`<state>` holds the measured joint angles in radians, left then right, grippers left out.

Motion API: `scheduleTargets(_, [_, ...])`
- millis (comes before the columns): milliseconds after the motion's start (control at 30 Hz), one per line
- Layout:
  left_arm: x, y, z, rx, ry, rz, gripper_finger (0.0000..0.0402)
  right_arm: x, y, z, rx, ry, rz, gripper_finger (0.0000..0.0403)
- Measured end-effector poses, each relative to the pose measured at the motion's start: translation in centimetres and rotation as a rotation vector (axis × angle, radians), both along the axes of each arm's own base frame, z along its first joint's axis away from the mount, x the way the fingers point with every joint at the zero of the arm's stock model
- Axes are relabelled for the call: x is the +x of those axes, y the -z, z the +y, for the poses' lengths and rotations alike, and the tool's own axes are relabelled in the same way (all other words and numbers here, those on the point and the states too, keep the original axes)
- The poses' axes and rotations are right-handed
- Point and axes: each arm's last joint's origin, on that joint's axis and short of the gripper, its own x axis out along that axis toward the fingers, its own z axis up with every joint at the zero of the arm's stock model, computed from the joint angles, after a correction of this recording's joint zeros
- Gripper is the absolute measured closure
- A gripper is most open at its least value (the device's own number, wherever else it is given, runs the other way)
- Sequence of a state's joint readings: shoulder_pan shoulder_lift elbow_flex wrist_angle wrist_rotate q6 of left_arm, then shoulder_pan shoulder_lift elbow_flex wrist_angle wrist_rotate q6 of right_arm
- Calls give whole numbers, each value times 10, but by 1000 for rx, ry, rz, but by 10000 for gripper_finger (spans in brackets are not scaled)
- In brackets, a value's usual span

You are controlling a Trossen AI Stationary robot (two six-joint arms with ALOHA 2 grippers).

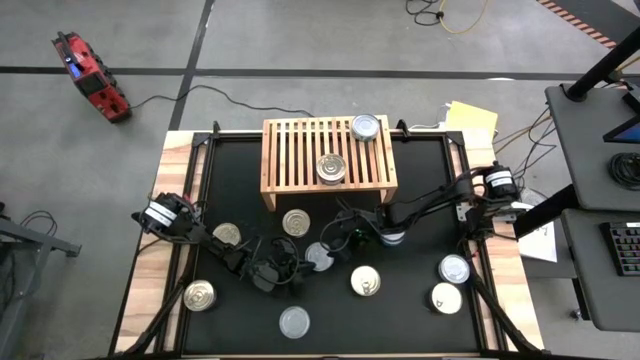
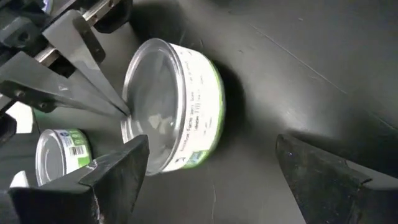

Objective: Stack canned seafood by type on shelf
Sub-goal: Stack the green white tuna can on top of the green white tuna can on the shelf

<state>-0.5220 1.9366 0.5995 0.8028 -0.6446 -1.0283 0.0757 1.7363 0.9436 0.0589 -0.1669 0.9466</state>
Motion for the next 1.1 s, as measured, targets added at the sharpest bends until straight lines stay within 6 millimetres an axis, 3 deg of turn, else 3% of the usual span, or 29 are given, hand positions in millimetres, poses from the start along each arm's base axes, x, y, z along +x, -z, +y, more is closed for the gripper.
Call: scheduleTargets(1100, [-5, 7, -2, -47, -22, -32, 402, 7, 3, 2, 34, -31, -62, 60])
